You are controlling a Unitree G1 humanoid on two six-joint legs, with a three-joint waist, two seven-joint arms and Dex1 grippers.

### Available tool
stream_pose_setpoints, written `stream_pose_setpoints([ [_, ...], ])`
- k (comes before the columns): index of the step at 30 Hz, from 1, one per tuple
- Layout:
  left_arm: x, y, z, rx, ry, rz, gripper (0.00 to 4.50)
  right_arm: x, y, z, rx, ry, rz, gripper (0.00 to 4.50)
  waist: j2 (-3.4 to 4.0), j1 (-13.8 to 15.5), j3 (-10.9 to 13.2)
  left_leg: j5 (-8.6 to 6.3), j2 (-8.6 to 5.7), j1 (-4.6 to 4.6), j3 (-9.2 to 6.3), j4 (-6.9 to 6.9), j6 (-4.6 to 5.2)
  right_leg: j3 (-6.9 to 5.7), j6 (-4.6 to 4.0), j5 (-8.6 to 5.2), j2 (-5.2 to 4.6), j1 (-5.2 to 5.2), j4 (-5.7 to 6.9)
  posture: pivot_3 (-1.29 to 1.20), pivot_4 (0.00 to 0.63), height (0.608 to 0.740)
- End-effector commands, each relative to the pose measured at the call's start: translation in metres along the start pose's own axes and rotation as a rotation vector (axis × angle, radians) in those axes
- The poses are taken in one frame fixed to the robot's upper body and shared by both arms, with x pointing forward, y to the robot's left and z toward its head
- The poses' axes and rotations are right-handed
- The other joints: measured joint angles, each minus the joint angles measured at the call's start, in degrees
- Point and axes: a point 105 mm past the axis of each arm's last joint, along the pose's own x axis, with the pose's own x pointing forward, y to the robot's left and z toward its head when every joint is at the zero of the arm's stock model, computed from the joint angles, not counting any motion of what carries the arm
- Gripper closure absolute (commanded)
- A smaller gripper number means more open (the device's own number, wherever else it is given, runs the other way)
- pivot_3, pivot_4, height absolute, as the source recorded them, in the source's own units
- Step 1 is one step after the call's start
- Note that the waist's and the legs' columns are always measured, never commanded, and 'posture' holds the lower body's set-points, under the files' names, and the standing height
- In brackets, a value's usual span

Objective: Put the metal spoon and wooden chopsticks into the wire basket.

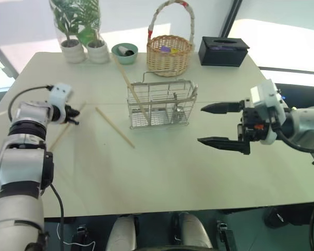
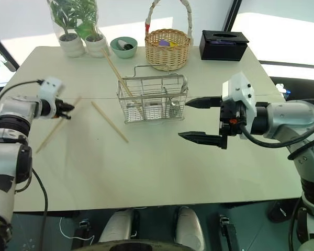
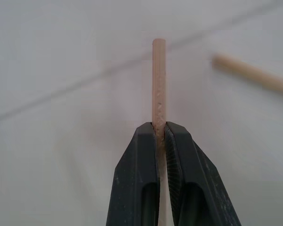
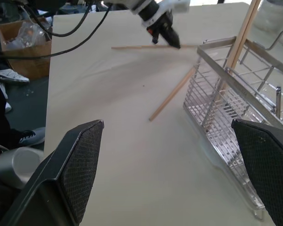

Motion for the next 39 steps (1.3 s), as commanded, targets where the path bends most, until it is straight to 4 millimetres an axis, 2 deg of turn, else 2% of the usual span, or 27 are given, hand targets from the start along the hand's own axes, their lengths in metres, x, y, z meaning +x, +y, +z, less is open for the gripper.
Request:
stream_pose_setpoints([
  [1, -0.034, -0.005, 0.105, -0.089, -0.432, -0.035, 4.48, -0.008, -0.003, 0.011, -0.054, -0.029, -0.052, 0.0, -0.1, 0.06, 0.01, 0.0, -0.01, -0.03, -0.03, 0.02, 0.0, -0.02, 0.01, 0.01, -0.01, 0.03, 0.0, 0.0, 0.15, 0.717],
  [2, -0.04, -0.009, 0.112, -0.104, -0.475, -0.055, 4.48, -0.007, -0.003, 0.011, -0.054, -0.03, -0.056, 0.0, -0.09, 0.04, 0.0, 0.0, -0.03, -0.02, -0.03, 0.01, 0.0, -0.04, 0.07, 0.06, -0.02, 0.11, -0.01, 0.0, 0.15, 0.717],
  [6, -0.088, -0.055, 0.176, -0.187, -0.791, -0.242, 4.48, -0.008, -0.003, 0.011, -0.042, -0.045, -0.074, 0.0, -0.06, 0.0, -0.01, 0.0, -0.11, 0.03, 0.0, 0.04, 0.0, -0.02, 0.12, 0.09, -0.1, 0.28, -0.08, 0.0, 0.15, 0.717],
  [8, -0.104, -0.078, 0.193, -0.189, -0.872, -0.326, 4.48, -0.007, -0.002, 0.01, -0.04, -0.048, -0.079, 0.0, -0.09, -0.03, -0.01, 0.0, -0.1, 0.03, -0.03, 0.06, -0.01, -0.03, 0.14, 0.1, -0.09, 0.29, -0.06, 0.0, 0.15, 0.717],
  [13, -0.116, -0.119, 0.221, -0.232, -0.954, -0.446, 4.48, -0.004, -0.002, 0.01, -0.036, -0.055, -0.092, 0.0, -0.03, -0.09, 0.03, 0.02, -0.08, 0.33, -0.05, 0.06, -0.03, -0.02, 0.13, 0.08, -0.02, 0.44, -0.07, 0.0, 0.15, 0.717],
  [16, -0.112, -0.139, 0.226, -0.21, -0.952, -0.499, 4.48, -0.005, -0.004, 0.011, -0.029, -0.066, -0.111, 0.0, 0.03, -0.21, 0.06, 0.01, -0.07, 0.79, -0.01, -0.04, -0.03, 0.0, 0.12, 0.06, -0.01, 0.8, -0.16, 0.0, 0.15, 0.717],
  [19, -0.107, -0.149, 0.226, -0.213, -0.942, -0.542, 4.48, -0.007, -0.005, 0.01, -0.03, -0.065, -0.133, 0.0, 0.03, -0.13, 0.07, 0.01, -0.07, 0.88, -0.01, -0.1, -0.03, 0.01, 0.08, 0.02, 0.0, 0.88, -0.17, 0.0, 0.15, 0.717],
  [24, -0.086, -0.166, 0.204, -0.152, -0.894, -0.54, 4.48, -0.009, -0.005, 0.012, -0.028, -0.08, -0.164, 0.0, 0.04, -0.03, 0.07, 0.01, -0.09, 0.82, 0.0, -0.09, -0.03, 0.01, 0.08, 0.03, -0.01, 0.87, -0.22, 0.0, 0.15, 0.717],
  [28, -0.074, -0.17, 0.191, -0.18, -0.886, -0.539, 4.48, -0.012, -0.005, 0.014, -0.017, -0.096, -0.183, 0.0, -0.01, -0.02, 0.11, 0.01, -0.09, 0.81, -0.01, -0.08, -0.03, 0.01, 0.07, 0.03, -0.01, 0.88, -0.23, 0.0, 0.15, 0.717],
  [32, -0.052, -0.185, 0.166, -0.187, -0.823, -0.544, 4.48, -0.011, -0.007, 0.015, -0.015, -0.106, -0.208, 0.0, 0.02, -0.02, 0.09, 0.01, -0.08, 0.8, -0.01, -0.07, -0.02, 0.01, 0.07, 0.02, -0.01, 0.86, -0.25, 0.0, 0.15, 0.717],
  [36, -0.038, -0.197, 0.143, -0.17, -0.772, -0.546, 4.48, -0.012, -0.01, 0.016, -0.015, -0.118, -0.23, 0.0, 0.02, -0.01, 0.1, 0.0, -0.09, 0.81, -0.01, -0.08, -0.01, 0.01, 0.06, 0.02, -0.01, 0.88, -0.26, 0.0, 0.15, 0.717],
  [37, -0.036, -0.198, 0.139, -0.177, -0.763, -0.551, 3.7, -0.012, -0.011, 0.017, -0.015, -0.12, -0.233, 0.0, -0.01, -0.01, 0.12, 0.0, -0.09, 0.8, -0.01, -0.08, -0.01, 0.01, 0.06, 0.02, -0.01, 0.87, -0.26, 0.0, 0.15, 0.717],
  [38, -0.035, -0.199, 0.136, -0.182, -0.757, -0.556, 3.45, -0.012, -0.011, 0.017, -0.015, -0.122, -0.236, 0.0, -0.02, -0.04, 0.12, 0.0, -0.08, 0.76, -0.02, -0.08, -0.01, 0.01, 0.06, 0.02, -0.01, 0.83, -0.26, 0.0, 0.15, 0.717],
  [39, -0.036, -0.2, 0.135, -0.19, -0.756, -0.563, 2.95, -0.013, -0.013, 0.017, -0.013, -0.125, -0.24, 0.0, -0.01, -0.08, 0.12, 0.0, -0.08, 0.72, -0.02, -0.08, -0.01, 0.01, 0.05, 0.02, -0.01, 0.78, -0.26, 0.0, 0.15, 0.717],
])
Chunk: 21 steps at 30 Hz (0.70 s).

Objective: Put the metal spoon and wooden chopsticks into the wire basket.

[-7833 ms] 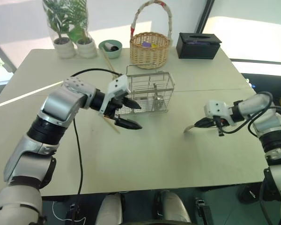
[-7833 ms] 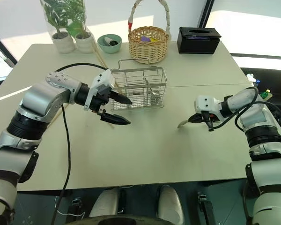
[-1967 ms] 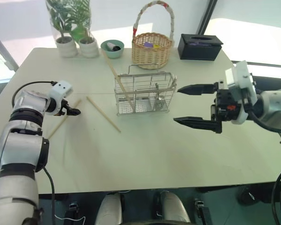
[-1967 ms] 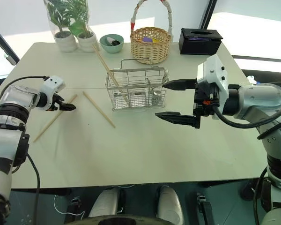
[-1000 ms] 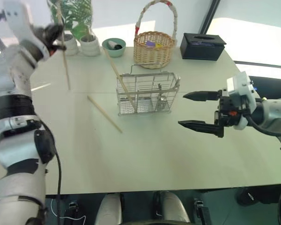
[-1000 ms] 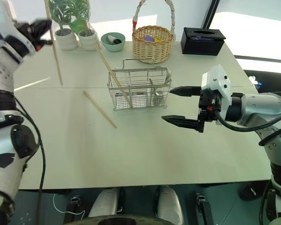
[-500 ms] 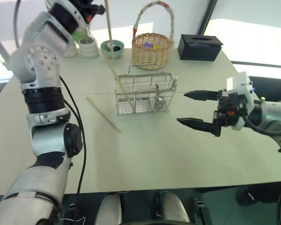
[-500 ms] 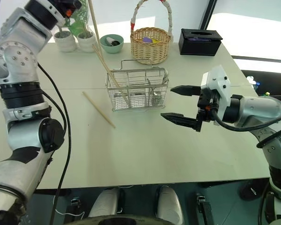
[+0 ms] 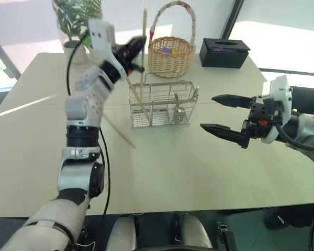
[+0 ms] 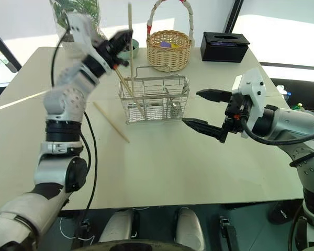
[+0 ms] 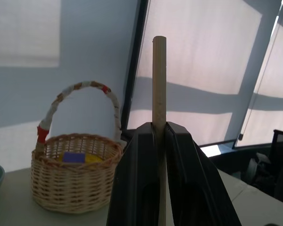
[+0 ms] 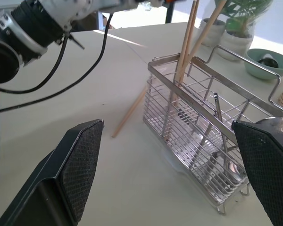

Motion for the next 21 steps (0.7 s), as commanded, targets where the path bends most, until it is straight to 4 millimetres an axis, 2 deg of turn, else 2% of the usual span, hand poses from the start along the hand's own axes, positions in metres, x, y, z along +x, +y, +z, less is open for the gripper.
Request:
stream_pose_setpoints([
  [1, 0.002, -0.012, 0.021, 0.03, -0.073, -0.041, 2.51, -0.003, -0.003, 0.013, -0.035, -0.048, -0.018, 0.0, 0.01, -0.03, 0.01, 0.0, 0.0, 0.0, 0.0, 0.0, 0.0, 0.0, 0.0, 0.0, 0.0, -0.01, 0.0, 0.0, 0.15, 0.717],
  [5, -0.004, -0.014, 0.043, 0.0, -0.114, -0.048, 0.57, -0.001, -0.007, 0.013, -0.025, -0.055, -0.026, 0.0, 0.02, -0.01, 0.0, 0.0, 0.01, -0.03, -0.01, -0.01, 0.01, 0.0, 0.0, 0.0, -0.01, -0.02, -0.01, 0.0, 0.15, 0.717],
  [6, -0.006, -0.014, 0.049, -0.003, -0.121, -0.046, 0.57, -0.001, -0.008, 0.013, -0.023, -0.055, -0.027, 0.0, 0.01, -0.02, 0.0, -0.01, 0.0, -0.02, -0.01, -0.01, 0.01, 0.0, -0.01, -0.01, -0.01, 0.0, -0.02, 0.0, 0.15, 0.717],
  [9, -0.018, -0.007, 0.09, 0.009, -0.185, -0.017, 0.57, 0.002, -0.01, 0.009, -0.015, -0.05, -0.025, 0.0, 0.04, -0.17, 0.02, -0.01, 0.01, -0.01, -0.03, -0.01, 0.01, 0.0, -0.01, -0.01, 0.0, -0.03, 0.0, 0.0, 0.15, 0.717],
  [12, -0.028, 0.0, 0.118, 0.01, -0.222, 0.022, 0.57, 0.003, -0.012, 0.009, -0.011, -0.051, -0.021, 0.0, 0.06, -0.13, 0.04, -0.01, 0.03, -0.02, -0.03, -0.03, 0.01, 0.0, -0.01, -0.01, 0.02, -0.06, 0.02, 0.0, 0.15, 0.717],
  [15, -0.044, 0.03, 0.139, -0.004, -0.216, 0.179, 0.57, 0.007, -0.012, 0.009, -0.012, -0.057, -0.013, 0.0, 0.09, -0.09, 0.04, -0.01, 0.02, 0.0, -0.03, -0.03, 0.01, 0.0, 0.0, -0.01, 0.02, -0.04, 0.01, 0.0, 0.15, 0.717],
  [16, -0.048, 0.041, 0.139, -0.018, -0.188, 0.236, 0.57, 0.008, -0.012, 0.01, -0.013, -0.058, -0.01, 0.0, 0.09, -0.09, 0.04, -0.01, 0.01, 0.01, -0.03, -0.04, 0.01, 0.0, 0.0, -0.01, 0.01, -0.02, 0.0, 0.0, 0.15, 0.717],
  [18, -0.056, 0.069, 0.121, -0.052, -0.057, 0.421, 0.57, 0.01, -0.013, 0.009, -0.013, -0.061, -0.006, 0.0, 0.09, -0.03, 0.04, -0.01, 0.01, 0.1, -0.04, -0.06, 0.01, 0.0, 0.01, -0.01, 0.01, 0.06, 0.01, 0.0, 0.15, 0.717],
  [20, -0.075, 0.106, 0.072, -0.096, 0.206, 0.709, 0.57, 0.011, -0.013, 0.008, -0.011, -0.063, -0.001, 0.0, 0.08, 0.1, 0.03, -0.01, 0.0, 0.12, -0.09, -0.04, 0.01, -0.01, 0.03, -0.02, 0.02, 0.11, 0.03, 0.0, 0.15, 0.717],
  [21, -0.084, 0.115, 0.055, -0.105, 0.297, 0.799, 0.57, 0.012, -0.013, 0.007, -0.011, -0.063, 0.0, 0.0, 0.07, 0.14, 0.03, -0.01, -0.01, 0.14, -0.1, -0.04, 0.01, -0.01, 0.04, -0.02, 0.01, 0.15, 0.03, 0.0, 0.15, 0.717],
])
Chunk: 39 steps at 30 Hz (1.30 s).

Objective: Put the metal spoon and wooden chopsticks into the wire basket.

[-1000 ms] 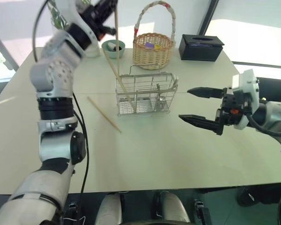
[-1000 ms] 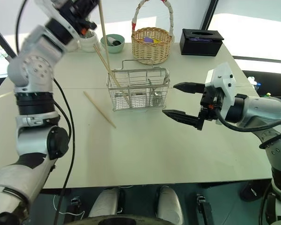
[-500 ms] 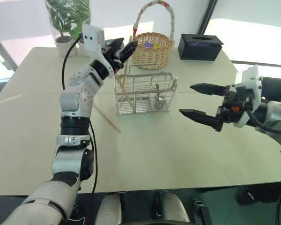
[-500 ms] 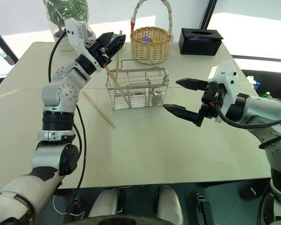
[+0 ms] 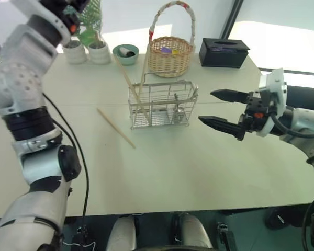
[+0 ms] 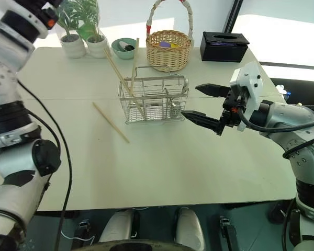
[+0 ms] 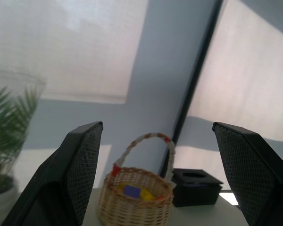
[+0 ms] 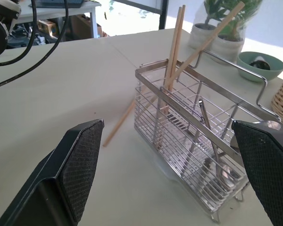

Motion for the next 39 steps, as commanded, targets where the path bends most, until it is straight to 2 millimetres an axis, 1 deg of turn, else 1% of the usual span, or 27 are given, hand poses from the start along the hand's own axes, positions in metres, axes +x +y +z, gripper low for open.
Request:
stream_pose_setpoints([
  [1, -0.004, 0.046, -0.066, 0.034, 0.353, 0.359, 0.57, 0.001, -0.001, 0.009, -0.043, -0.033, 0.002, 0.0, -0.07, 0.04, 0.02, 0.0, -0.01, 0.02, 0.0, 0.01, 0.0, 0.0, 0.01, 0.0, -0.01, 0.03, 0.0, 0.0, 0.15, 0.717],
  [2, -0.007, 0.051, -0.086, 0.021, 0.44, 0.415, 0.57, 0.002, -0.001, 0.009, -0.044, -0.037, 0.006, 0.0, -0.1, 0.04, 0.02, 0.0, -0.01, 0.0, -0.02, 0.02, 0.0, 0.0, 0.02, 0.0, -0.01, 0.02, -0.01, 0.0, 0.15, 0.717],
  [4, -0.011, 0.053, -0.118, -0.034, 0.575, 0.496, 0.57, 0.004, -0.001, 0.011, -0.045, -0.042, 0.013, 0.0, -0.2, 0.09, 0.07, 0.0, -0.02, -0.07, -0.03, 0.03, 0.0, 0.0, 0.02, 0.0, -0.01, -0.01, -0.01, 0.0, 0.15, 0.717],
  [7, -0.012, 0.048, -0.151, -0.081, 0.685, 0.55, 0.57, 0.006, -0.001, 0.012, -0.048, -0.044, 0.02, 0.0, -0.37, -0.09, 0.17, 0.0, -0.04, -0.15, -0.02, 0.01, -0.01, -0.01, 0.03, 0.01, -0.02, -0.07, -0.01, 0.0, 0.15, 0.717],
  [9, -0.011, 0.046, -0.164, -0.093, 0.722, 0.568, 0.57, 0.007, 0.0, 0.012, -0.05, -0.045, 0.023, 0.0, -0.39, -0.28, 0.2, 0.01, -0.04, -0.17, 0.0, -0.05, -0.02, -0.03, 0.02, 0.01, -0.01, -0.13, 0.0, 0.0, 0.15, 0.717],
  [13, -0.015, 0.054, -0.192, -0.108, 0.796, 0.668, 0.57, 0.006, 0.001, 0.013, -0.047, -0.048, 0.009, 0.0, -0.38, -0.29, 0.21, 0.01, -0.02, -0.11, 0.07, -0.17, -0.03, -0.02, 0.01, 0.0, 0.0, -0.25, 0.0, 0.0, 0.15, 0.717],
  [20, -0.019, 0.063, -0.223, -0.144, 0.852, 0.741, 0.57, -0.002, 0.002, 0.013, -0.047, -0.043, -0.029, 0.0, -0.31, -0.02, 0.17, 0.0, -0.02, -0.02, 0.09, -0.09, -0.07, -0.02, 0.01, 0.01, -0.06, -0.12, -0.02, 0.0, 0.15, 0.717],
  [21, -0.02, 0.064, -0.227, -0.149, 0.861, 0.744, 1.09, -0.002, 0.002, 0.014, -0.047, -0.048, -0.035, 0.0, -0.26, -0.07, 0.15, 0.0, -0.02, 0.01, 0.09, -0.09, -0.07, -0.03, 0.01, 0.0, -0.06, -0.09, -0.04, 0.0, 0.15, 0.717],
  [22, -0.022, 0.067, -0.231, -0.151, 0.865, 0.76, 1.42, -0.003, 0.002, 0.015, -0.046, -0.053, -0.039, 0.0, -0.13, -0.08, 0.07, 0.0, -0.02, 0.03, 0.1, -0.09, -0.07, -0.03, 0.01, 0.0, -0.07, -0.08, -0.04, 0.0, 0.15, 0.717],
  [23, -0.022, 0.069, -0.233, -0.152, 0.864, 0.768, 1.88, -0.003, 0.002, 0.016, -0.046, -0.057, -0.043, 0.0, -0.02, -0.09, 0.0, 0.0, -0.02, 0.06, 0.1, -0.08, -0.07, -0.03, 0.01, 0.0, -0.07, -0.08, -0.04, 0.0, 0.15, 0.717],
  [25, -0.023, 0.07, -0.235, -0.167, 0.861, 0.785, 2.94, -0.004, 0.003, 0.017, -0.045, -0.064, -0.051, 0.0, 0.23, -0.02, -0.14, 0.0, -0.02, 0.09, 0.1, -0.09, -0.08, -0.03, 0.01, 0.0, -0.07, -0.08, -0.02, 0.0, 0.15, 0.717],
  [28, -0.021, 0.071, -0.234, -0.168, 0.85, 0.787, 4.44, -0.005, 0.003, 0.018, -0.044, -0.07, -0.056, 0.0, 0.28, 0.08, -0.17, 0.0, -0.02, 0.08, 0.09, -0.09, -0.07, -0.04, 0.01, 0.0, -0.07, -0.08, -0.01, 0.0, 0.15, 0.717],
  [32, -0.022, 0.077, -0.228, -0.169, 0.843, 0.821, 4.44, -0.006, 0.002, 0.019, -0.043, -0.071, -0.064, 0.0, 0.28, 0.09, -0.17, 0.0, -0.03, 0.06, 0.09, -0.07, -0.08, -0.04, 0.02, 0.0, -0.09, -0.05, -0.03, 0.0, 0.15, 0.717],
  [36, -0.03, 0.097, -0.215, -0.162, 0.804, 0.904, 4.44, -0.006, -0.001, 0.019, -0.042, -0.07, -0.069, 0.0, 0.27, -0.18, -0.16, 0.0, -0.02, 0.07, 0.09, -0.1, -0.07, -0.04, 0.02, 0.0, -0.08, -0.08, -0.02, 0.0, 0.15, 0.717],
  [37, -0.032, 0.105, -0.209, -0.159, 0.784, 0.926, 4.44, -0.006, -0.001, 0.019, -0.041, -0.069, -0.069, 0.0, 0.27, -0.33, -0.16, 0.0, -0.02, 0.07, 0.09, -0.11, -0.08, -0.04, 0.02, 0.0, -0.08, -0.09, -0.02, 0.0, 0.15, 0.717],
  [39, -0.032, 0.126, -0.184, -0.115, 0.681, 0.949, 4.44, -0.005, -0.001, 0.019, -0.039, -0.068, -0.069, 0.0, 0.25, -0.84, -0.15, 0.0, 0.01, 0.06, 0.12, -0.15, -0.08, -0.04, 0.02, 0.0, -0.06, -0.17, -0.01, 0.0, 0.15, 0.717],
])
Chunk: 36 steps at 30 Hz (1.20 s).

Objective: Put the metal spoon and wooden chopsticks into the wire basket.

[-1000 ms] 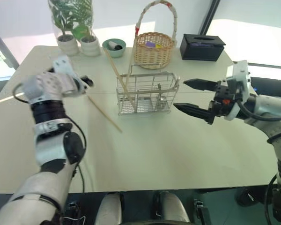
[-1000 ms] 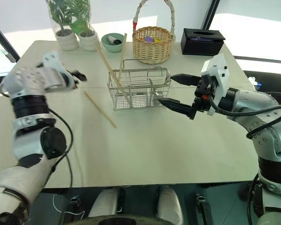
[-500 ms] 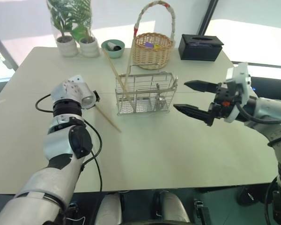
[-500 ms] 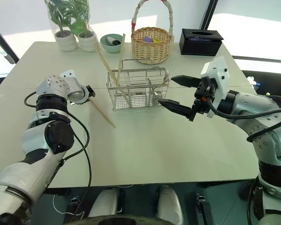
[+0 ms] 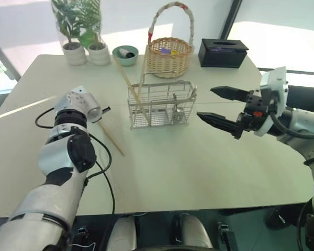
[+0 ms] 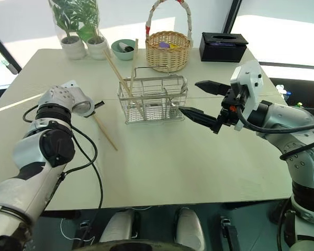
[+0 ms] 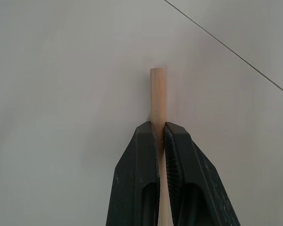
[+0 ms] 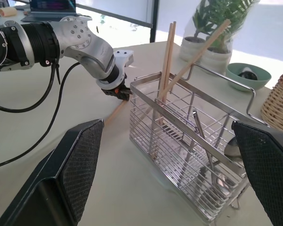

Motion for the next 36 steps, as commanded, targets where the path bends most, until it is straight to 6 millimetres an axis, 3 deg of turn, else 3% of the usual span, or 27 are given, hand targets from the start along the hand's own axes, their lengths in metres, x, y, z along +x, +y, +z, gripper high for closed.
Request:
stream_pose_setpoints([
  [1, -0.006, 0.045, 0.052, -0.033, -0.221, 0.08, 4.44, -0.003, -0.002, 0.012, -0.036, -0.028, -0.01, 0.0, -0.05, -0.57, 0.03, 0.0, 0.01, 0.0, 0.02, -0.03, 0.0, 0.0, 0.0, 0.0, 0.02, -0.04, 0.02, 0.0, 0.15, 0.717],
  [4, -0.033, 0.055, 0.112, -0.125, -0.524, -0.031, 4.44, -0.003, -0.003, 0.012, -0.026, -0.026, -0.008, 0.0, -0.33, -1.33, 0.2, 0.04, 0.08, -0.07, 0.08, -0.18, -0.07, 0.01, -0.03, 0.02, 0.09, -0.28, 0.08, 0.0, 0.15, 0.717],
  [7, -0.098, 0.049, 0.179, -0.1, -0.918, -0.214, 4.44, -0.003, -0.005, 0.012, -0.018, -0.027, -0.007, 0.0, -0.52, -0.76, 0.28, 0.21, 0.08, -0.21, 0.13, -0.4, -0.36, 0.0, -0.09, 0.05, 0.07, -0.46, 0.05, 0.0, 0.15, 0.717],
  [9, -0.135, 0.037, 0.2, -0.078, -1.068, -0.34, 4.44, -0.002, -0.005, 0.012, -0.015, -0.026, -0.005, 0.0, -0.66, 0.31, 0.3, 0.22, 0.07, -0.43, 0.13, -0.4, -0.38, -0.02, -0.16, 0.1, 0.06, -0.6, -0.02, 0.0, 0.15, 0.717],
  [12, -0.192, -0.002, 0.212, -0.021, -1.205, -0.668, 4.44, -0.001, -0.004, 0.012, -0.014, -0.024, -0.001, 0.0, -0.64, 1.62, 0.29, 0.2, 0.01, -0.74, 0.11, -0.25, -0.35, -0.11, -0.2, 0.14, -0.02, -0.65, -0.25, 0.0, 0.15, 0.717],
  [15, -0.244, -0.033, 0.21, 0.009, -1.261, -0.982, 4.44, -0.001, -0.005, 0.011, -0.012, -0.02, -0.001, 0.0, -0.56, 2.17, 0.28, 0.12, 0.01, -0.97, 0.12, -0.04, -0.19, -0.17, -0.2, 0.14, -0.02, -0.58, -0.56, 0.0, 0.15, 0.717],
  [17, -0.282, -0.05, 0.201, 0.042, -1.291, -1.195, 4.44, -0.002, -0.004, 0.011, -0.01, -0.016, -0.001, 0.0, -0.58, 2.02, 0.29, 0.08, 0.01, -1.02, 0.12, 0.04, -0.1, -0.17, -0.19, 0.15, -0.02, -0.51, -0.7, 0.0, 0.15, 0.717],
  [19, -0.31, -0.071, 0.177, 0.152, -1.272, -1.392, 4.44, -0.003, -0.004, 0.01, -0.006, -0.011, -0.006, 0.0, -0.59, 1.81, 0.32, 0.06, 0.01, -1.04, 0.13, 0.07, -0.06, -0.17, -0.13, 0.18, -0.02, -0.5, -0.71, 0.0, 0.15, 0.717],
  [22, -0.322, -0.098, 0.133, 0.333, -1.185, -1.568, 4.44, -0.003, -0.002, 0.01, -0.004, -0.011, -0.01, 0.0, -0.49, 1.75, 0.29, 0.05, 0.03, -1.01, 0.12, 0.06, -0.04, -0.17, -0.07, 0.21, 0.0, -0.5, -0.64, 0.0, 0.15, 0.717],
  [26, -0.31, -0.119, 0.077, 0.542, -1.071, -1.67, 4.44, -0.004, -0.003, 0.01, 0.0, -0.01, -0.026, 0.0, -0.05, 1.66, 0.19, 0.05, 0.04, -0.84, 0.12, 0.06, -0.03, -0.15, -0.06, 0.21, 0.03, -0.47, -0.48, 0.0, 0.15, 0.717],
  [33, -0.272, -0.125, 0.037, 0.68, -0.972, -1.632, 4.44, -0.008, -0.005, 0.009, 0.005, -0.014, -0.06, 0.0, -0.06, 1.67, 0.26, 0.07, 0.12, -0.79, 0.04, 0.19, -0.02, -0.11, -0.1, 0.2, 0.14, -0.51, -0.26, 0.0, 0.15, 0.717],
  [36, -0.253, -0.127, 0.024, 0.664, -0.936, -1.605, 4.44, -0.008, -0.005, 0.01, 0.01, -0.02, -0.065, 0.0, -0.06, 1.84, 0.26, 0.07, 0.11, -0.81, 0.05, 0.19, -0.02, -0.08, -0.11, 0.19, 0.14, -0.49, -0.29, 0.0, 0.15, 0.717],
])
